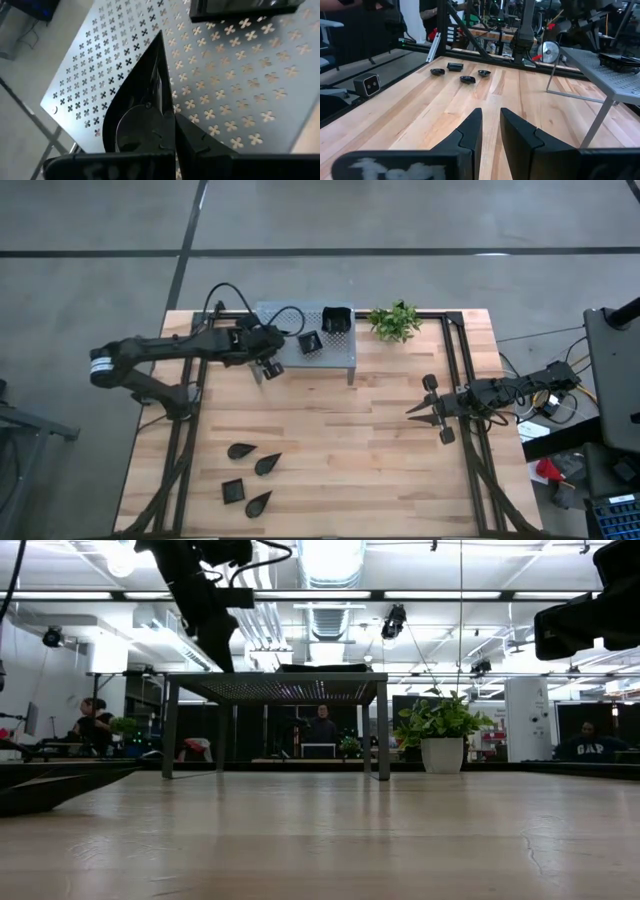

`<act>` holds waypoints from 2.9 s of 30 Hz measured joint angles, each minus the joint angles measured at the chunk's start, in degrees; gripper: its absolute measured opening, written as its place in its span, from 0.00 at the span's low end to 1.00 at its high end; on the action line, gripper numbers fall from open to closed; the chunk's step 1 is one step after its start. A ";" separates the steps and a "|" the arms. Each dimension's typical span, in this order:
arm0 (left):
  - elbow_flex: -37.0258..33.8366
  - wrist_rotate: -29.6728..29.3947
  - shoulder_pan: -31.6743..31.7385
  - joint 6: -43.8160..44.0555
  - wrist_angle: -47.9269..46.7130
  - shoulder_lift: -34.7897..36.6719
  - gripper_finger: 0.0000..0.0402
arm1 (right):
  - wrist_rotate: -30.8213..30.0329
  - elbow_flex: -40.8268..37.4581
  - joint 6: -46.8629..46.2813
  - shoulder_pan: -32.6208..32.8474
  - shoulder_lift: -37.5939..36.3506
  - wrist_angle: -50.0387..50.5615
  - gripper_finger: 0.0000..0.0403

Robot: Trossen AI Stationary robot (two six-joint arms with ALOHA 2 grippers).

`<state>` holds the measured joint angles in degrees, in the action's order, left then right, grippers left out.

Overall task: Pick & Place Mini shaped plates
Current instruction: Put the black drop-shaped plate on the shelf

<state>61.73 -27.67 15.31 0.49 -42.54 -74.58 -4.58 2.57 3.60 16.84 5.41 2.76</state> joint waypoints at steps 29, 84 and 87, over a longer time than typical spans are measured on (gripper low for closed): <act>1.50 9.99 -0.88 7.55 -3.56 1.34 0.27 | -0.02 0.00 0.02 0.00 0.00 -0.01 0.16; -8.31 1.71 -21.62 16.43 17.54 -21.49 0.28 | -0.02 0.00 0.02 0.00 0.00 0.00 0.16; -8.31 -1.17 -21.51 16.41 17.64 -21.95 0.28 | 0.00 0.00 0.02 0.02 0.00 0.00 0.16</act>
<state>53.43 -28.84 -6.20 16.91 -24.90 -96.53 -4.58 2.57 3.62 16.86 5.41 2.76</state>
